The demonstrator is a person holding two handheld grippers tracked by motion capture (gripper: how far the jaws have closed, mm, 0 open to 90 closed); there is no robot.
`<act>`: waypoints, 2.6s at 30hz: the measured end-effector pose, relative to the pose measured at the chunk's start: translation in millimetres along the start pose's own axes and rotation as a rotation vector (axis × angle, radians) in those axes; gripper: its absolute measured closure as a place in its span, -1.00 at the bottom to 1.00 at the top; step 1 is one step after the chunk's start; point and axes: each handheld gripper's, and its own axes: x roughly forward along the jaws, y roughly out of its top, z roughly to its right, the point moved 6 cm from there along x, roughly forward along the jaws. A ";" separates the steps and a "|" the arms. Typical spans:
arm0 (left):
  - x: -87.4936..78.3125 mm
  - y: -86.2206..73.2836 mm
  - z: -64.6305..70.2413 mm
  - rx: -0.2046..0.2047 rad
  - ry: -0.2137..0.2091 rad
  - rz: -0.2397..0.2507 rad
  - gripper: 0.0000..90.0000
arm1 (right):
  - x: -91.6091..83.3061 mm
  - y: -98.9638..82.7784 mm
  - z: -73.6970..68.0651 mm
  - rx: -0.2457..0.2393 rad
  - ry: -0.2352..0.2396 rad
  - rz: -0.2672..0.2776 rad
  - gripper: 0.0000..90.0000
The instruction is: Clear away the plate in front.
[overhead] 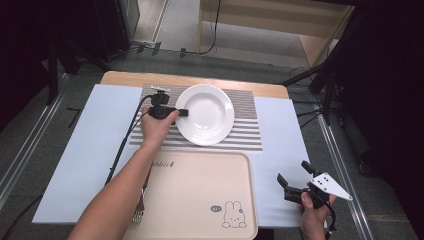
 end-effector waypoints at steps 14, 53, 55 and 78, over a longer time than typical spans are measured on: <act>-15.0 4.3 3.1 0.018 -0.001 0.032 0.81 | 0.1 0.0 -0.5 -0.002 0.001 0.001 -1.00; -87.8 -25.1 18.0 0.000 -0.105 0.081 0.80 | 0.4 -0.3 -1.4 -0.007 -0.012 -0.002 -1.00; -89.8 -27.8 19.5 0.004 -0.109 0.079 0.80 | 0.4 -0.3 -1.3 -0.008 -0.012 -0.002 -1.00; -106.3 -60.4 34.6 0.000 -0.170 0.049 0.80 | 0.2 -0.2 -1.0 -0.006 -0.011 -0.001 -1.00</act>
